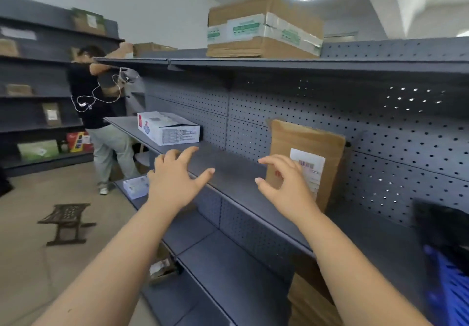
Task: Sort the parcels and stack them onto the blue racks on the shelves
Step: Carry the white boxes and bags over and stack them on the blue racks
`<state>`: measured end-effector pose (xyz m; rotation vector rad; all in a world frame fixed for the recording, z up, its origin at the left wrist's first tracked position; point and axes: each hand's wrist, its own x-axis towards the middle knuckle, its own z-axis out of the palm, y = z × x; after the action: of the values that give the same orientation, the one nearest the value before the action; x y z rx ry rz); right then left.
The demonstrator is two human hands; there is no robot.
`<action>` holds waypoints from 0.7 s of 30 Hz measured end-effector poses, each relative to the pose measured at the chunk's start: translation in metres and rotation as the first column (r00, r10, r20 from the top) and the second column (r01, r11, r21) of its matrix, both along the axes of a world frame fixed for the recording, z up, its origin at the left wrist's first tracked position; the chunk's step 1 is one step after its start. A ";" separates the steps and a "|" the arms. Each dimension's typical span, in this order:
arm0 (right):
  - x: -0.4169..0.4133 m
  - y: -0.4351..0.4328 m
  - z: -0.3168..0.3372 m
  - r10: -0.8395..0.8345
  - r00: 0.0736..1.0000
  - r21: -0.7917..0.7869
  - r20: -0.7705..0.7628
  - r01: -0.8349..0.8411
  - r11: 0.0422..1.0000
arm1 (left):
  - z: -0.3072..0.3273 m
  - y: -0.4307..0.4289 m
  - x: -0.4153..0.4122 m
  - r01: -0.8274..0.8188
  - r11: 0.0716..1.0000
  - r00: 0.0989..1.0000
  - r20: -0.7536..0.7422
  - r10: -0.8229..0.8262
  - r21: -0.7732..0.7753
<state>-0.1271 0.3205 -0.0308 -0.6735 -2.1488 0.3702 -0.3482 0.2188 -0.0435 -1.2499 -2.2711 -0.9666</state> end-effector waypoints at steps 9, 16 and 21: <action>-0.075 -0.005 -0.048 0.265 0.962 -0.129 -0.063 -0.271 0.954 | -0.033 -0.047 -0.053 -0.040 0.999 0.996 0.074 0.041 -0.019; -0.118 0.016 -0.083 0.402 0.905 -0.330 -0.139 -0.425 0.843 | -0.078 -0.052 -0.082 -0.164 0.986 0.951 0.260 0.166 -0.028; -0.140 0.017 -0.125 0.386 0.877 -0.635 -0.287 -0.475 0.609 | -0.118 -0.054 -0.071 -0.203 0.971 0.872 0.474 0.121 0.125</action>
<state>-0.2671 0.3378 -0.1559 -0.4797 -2.0028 1.5098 -0.4196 0.1649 -0.1613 -0.7967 -2.5195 -1.4884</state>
